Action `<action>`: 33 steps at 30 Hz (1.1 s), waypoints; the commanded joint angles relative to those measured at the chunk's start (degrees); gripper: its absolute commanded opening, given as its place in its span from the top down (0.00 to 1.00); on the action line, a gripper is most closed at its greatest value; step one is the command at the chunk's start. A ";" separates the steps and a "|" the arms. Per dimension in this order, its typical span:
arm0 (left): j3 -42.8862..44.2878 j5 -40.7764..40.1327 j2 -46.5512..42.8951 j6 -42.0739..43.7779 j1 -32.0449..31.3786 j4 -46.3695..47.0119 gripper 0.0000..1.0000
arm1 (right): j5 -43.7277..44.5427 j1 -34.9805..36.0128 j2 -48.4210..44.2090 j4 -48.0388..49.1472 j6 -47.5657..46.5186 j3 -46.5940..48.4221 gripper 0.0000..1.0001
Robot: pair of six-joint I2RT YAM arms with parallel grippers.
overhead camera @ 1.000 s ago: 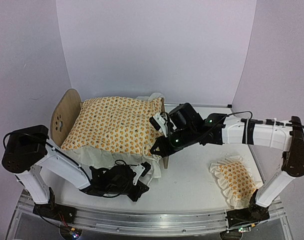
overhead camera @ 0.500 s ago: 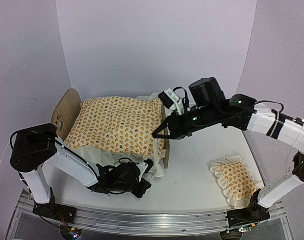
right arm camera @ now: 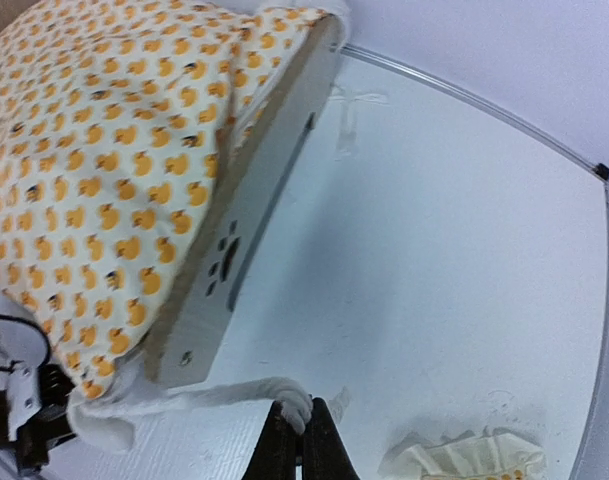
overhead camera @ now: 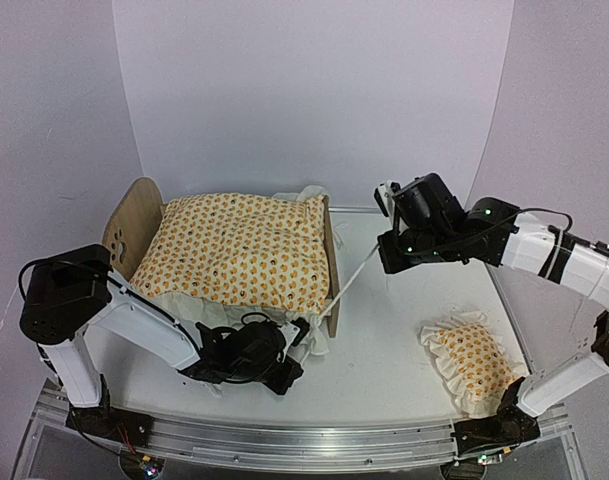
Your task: Set up the pet bed
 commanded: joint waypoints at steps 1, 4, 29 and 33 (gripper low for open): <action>3.04 0.46 1.29 -2.08 -0.13 -12.00 1.00 | 2.12 -4.24 0.81 13.89 -6.70 1.98 1.00; 1.39 0.71 0.59 -4.28 -1.05 -12.50 1.00 | 0.92 -7.48 4.69 16.04 -8.37 7.14 1.00; -4.33 -1.65 1.00 -9.14 -6.85 -17.18 1.00 | -33.37 -17.37 10.05 25.91 -7.77 11.81 1.00; -0.37 1.26 3.20 -5.97 -6.86 -18.72 1.00 | -35.47 -16.28 0.75 21.14 -3.70 1.26 1.00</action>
